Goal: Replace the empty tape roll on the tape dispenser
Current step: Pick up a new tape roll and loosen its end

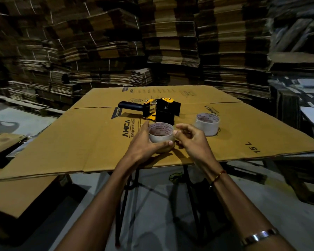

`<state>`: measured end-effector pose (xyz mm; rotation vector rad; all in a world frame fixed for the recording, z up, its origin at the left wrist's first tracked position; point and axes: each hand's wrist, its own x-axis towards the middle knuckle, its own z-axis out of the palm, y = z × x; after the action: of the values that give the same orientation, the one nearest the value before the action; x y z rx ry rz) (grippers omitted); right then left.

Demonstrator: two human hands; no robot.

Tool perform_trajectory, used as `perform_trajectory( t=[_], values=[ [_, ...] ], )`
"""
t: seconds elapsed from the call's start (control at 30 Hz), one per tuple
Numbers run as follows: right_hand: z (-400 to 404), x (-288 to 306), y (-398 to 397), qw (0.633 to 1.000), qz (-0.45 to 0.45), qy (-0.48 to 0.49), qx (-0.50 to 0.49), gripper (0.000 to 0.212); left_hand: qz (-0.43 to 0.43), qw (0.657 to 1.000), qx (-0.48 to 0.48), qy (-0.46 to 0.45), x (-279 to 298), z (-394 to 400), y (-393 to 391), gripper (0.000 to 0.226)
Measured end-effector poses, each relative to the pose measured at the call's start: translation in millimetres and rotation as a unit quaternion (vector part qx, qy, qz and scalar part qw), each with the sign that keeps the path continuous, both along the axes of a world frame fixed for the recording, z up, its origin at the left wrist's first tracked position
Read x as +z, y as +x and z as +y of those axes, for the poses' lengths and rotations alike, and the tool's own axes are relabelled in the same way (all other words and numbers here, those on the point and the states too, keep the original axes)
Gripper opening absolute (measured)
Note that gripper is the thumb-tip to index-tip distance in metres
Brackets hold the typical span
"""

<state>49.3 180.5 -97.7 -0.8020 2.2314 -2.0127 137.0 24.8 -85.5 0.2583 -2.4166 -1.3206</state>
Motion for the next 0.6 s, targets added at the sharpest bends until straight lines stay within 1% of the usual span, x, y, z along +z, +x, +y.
perform_trajectory(
  t=[0.1, 0.17, 0.27, 0.33, 0.4, 0.43, 0.5, 0.53, 0.6],
  values=[
    [-3, 2, -1, 0.999, -0.001, 0.036, 0.001, 0.032, -0.006, 1.000, -0.023, -0.001, 3, -5, 0, 0.088],
    [-2, 2, -2, 0.999, -0.008, 0.036, 0.017, 0.030, -0.013, 0.999, -0.039, 0.011, 3, -9, 0, 0.084],
    [1, -1, -2, 0.999, -0.003, 0.033, 0.025, 0.022, -0.019, 0.998, -0.057, 0.028, 3, -14, 0, 0.098],
    [3, -1, 1, 1.000, 0.008, 0.024, 0.012, 0.025, -0.018, 0.999, -0.048, 0.017, 0, -19, -3, 0.108],
    [3, -2, 4, 1.000, 0.017, 0.007, 0.008, 0.021, -0.015, 1.000, -0.026, 0.011, 0, -23, -3, 0.109],
    [3, -3, 5, 1.000, 0.016, 0.002, 0.010, 0.016, -0.009, 0.999, -0.023, 0.025, 0, -25, -2, 0.107],
    [4, -4, 5, 1.000, 0.009, -0.004, 0.018, 0.009, 0.003, 0.994, -0.048, 0.094, 2, -26, 3, 0.103],
    [3, -3, 4, 1.000, 0.005, -0.008, 0.021, 0.013, 0.004, 0.988, -0.066, 0.142, 3, -28, 5, 0.103],
    [4, 1, 1, 0.999, -0.013, -0.005, 0.045, 0.041, 0.013, 0.966, -0.098, 0.239, 5, -31, 8, 0.098]
  ],
)
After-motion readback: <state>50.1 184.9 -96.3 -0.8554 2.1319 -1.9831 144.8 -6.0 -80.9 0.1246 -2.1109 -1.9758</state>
